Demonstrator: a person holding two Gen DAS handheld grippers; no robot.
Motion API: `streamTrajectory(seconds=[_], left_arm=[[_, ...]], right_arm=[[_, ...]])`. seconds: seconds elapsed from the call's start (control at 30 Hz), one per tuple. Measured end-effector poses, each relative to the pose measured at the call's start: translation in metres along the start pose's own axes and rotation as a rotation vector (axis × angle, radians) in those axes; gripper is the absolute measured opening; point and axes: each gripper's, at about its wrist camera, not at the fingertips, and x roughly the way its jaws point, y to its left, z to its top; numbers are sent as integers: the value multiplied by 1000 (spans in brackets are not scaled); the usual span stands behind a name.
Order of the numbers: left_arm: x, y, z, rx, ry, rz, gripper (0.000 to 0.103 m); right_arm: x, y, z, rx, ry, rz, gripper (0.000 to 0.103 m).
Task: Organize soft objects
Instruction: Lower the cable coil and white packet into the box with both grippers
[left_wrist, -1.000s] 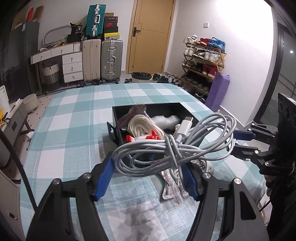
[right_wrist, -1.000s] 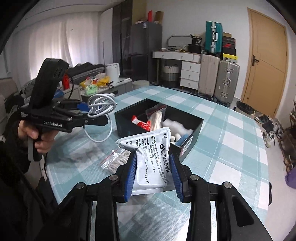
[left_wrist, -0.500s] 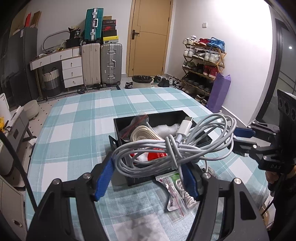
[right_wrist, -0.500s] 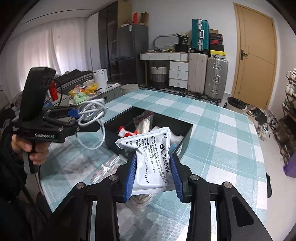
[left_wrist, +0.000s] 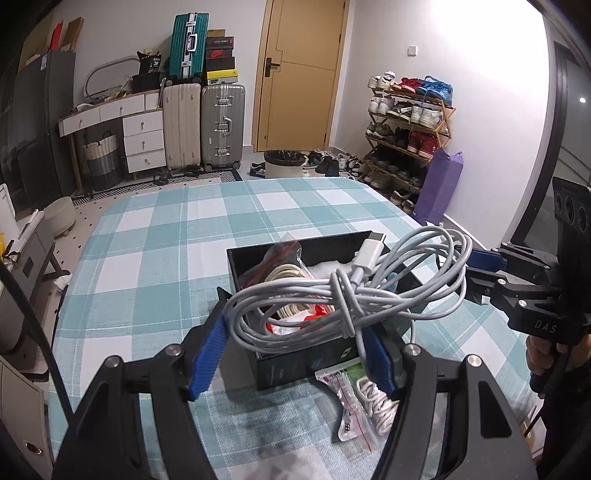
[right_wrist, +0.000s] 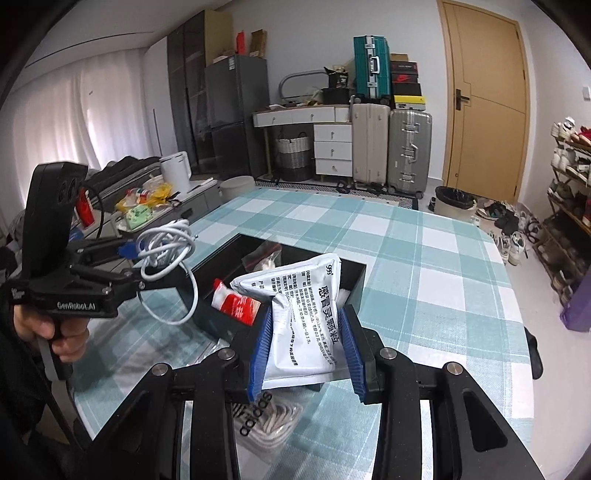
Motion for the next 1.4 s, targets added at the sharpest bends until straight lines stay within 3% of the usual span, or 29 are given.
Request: streamTrajectory(seconds=[0.53,0.83,1.4], left_arm=[[23,2,13,-22,11,7,67],[38,11,22,-81,17,35,67],[60,12,23,-66,52,77,67]], right_arm=[[33,-6,21,23,37,-40,37],[55,-1,23,-22,69,-43,37],[87,11,25,-143,105,-69,37]])
